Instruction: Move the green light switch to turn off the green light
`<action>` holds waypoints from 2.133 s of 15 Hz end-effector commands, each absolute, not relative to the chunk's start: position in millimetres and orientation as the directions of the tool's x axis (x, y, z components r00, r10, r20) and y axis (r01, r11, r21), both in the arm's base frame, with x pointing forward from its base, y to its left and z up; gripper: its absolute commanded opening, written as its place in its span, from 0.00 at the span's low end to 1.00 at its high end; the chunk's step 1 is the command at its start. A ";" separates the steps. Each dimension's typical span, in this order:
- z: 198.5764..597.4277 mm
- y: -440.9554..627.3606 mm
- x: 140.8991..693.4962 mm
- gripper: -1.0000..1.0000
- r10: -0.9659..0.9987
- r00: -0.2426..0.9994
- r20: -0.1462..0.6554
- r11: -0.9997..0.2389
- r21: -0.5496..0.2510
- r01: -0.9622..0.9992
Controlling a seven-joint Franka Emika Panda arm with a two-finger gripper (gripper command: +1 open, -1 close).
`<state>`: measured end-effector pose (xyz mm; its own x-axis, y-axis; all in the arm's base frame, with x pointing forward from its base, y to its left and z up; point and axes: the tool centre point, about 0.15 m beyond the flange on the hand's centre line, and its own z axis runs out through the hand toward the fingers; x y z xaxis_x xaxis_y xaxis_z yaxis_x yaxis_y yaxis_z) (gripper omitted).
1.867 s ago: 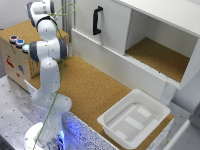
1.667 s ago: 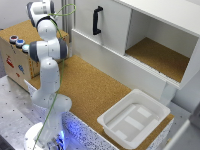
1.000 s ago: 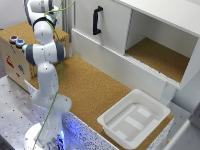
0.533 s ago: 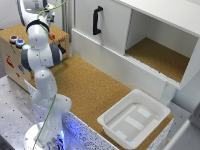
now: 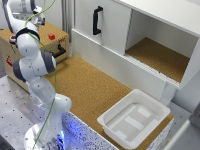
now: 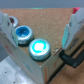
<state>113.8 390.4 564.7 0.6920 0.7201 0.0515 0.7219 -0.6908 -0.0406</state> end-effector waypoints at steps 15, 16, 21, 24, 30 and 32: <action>472.4 465.5 167.1 0.00 0.744 0.668 0.000 -0.667 -0.040 0.744; 470.0 467.1 172.4 0.00 0.739 0.674 -0.007 -0.673 -0.038 0.738; 440.4 466.1 170.6 0.00 0.721 0.690 -0.062 -0.693 -0.036 0.720; 487.5 460.3 158.8 0.00 0.720 0.694 -0.011 -0.694 -0.014 0.720; 546.6 481.0 194.5 1.00 0.758 0.650 -0.063 -0.640 0.122 0.758; 537.7 483.3 213.0 1.00 0.739 0.671 -0.067 -0.662 0.118 0.741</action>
<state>166.3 442.9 524.6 0.6357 0.7624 0.1210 0.7664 -0.6421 0.0195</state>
